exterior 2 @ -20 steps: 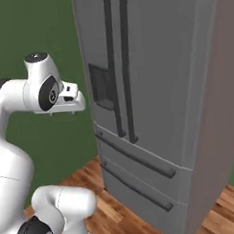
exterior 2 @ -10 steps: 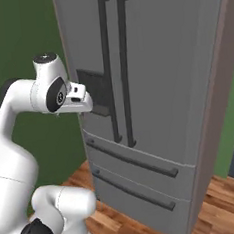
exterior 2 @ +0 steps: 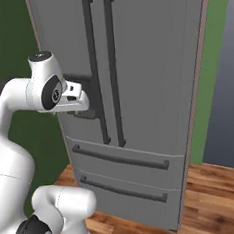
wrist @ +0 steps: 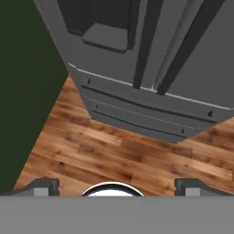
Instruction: Retrieve the fish from the fridge and place it on the saucepan with marinade on the stove.
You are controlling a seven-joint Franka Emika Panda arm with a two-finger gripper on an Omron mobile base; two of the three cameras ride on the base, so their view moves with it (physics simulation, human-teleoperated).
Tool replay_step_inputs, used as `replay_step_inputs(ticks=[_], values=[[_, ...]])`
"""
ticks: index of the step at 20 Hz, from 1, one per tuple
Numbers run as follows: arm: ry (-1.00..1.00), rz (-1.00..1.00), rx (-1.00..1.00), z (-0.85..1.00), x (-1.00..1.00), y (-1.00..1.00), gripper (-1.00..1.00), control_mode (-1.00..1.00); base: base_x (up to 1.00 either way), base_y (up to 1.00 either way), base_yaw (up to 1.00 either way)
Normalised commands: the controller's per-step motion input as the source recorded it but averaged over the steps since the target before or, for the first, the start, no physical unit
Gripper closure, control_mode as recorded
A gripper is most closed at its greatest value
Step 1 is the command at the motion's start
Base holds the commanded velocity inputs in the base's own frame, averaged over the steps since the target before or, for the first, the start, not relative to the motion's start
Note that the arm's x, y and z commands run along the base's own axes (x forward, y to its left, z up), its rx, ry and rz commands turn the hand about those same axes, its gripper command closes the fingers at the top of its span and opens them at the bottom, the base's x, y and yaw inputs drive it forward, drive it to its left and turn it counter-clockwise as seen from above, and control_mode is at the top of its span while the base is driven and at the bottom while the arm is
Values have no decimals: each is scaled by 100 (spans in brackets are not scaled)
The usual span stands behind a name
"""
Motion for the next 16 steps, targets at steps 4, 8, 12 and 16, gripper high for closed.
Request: replay_step_inputs(ticks=[4,8,12,16], values=[[0,0,0,0,0,0,-100,100,0,-5,-27],[0,0,0,0,0,0,-100,100,0,0,-1],[0,0,0,0,0,0,-100,100,0,8,-26],[0,0,0,0,0,0,-100,100,0,0,-32]])
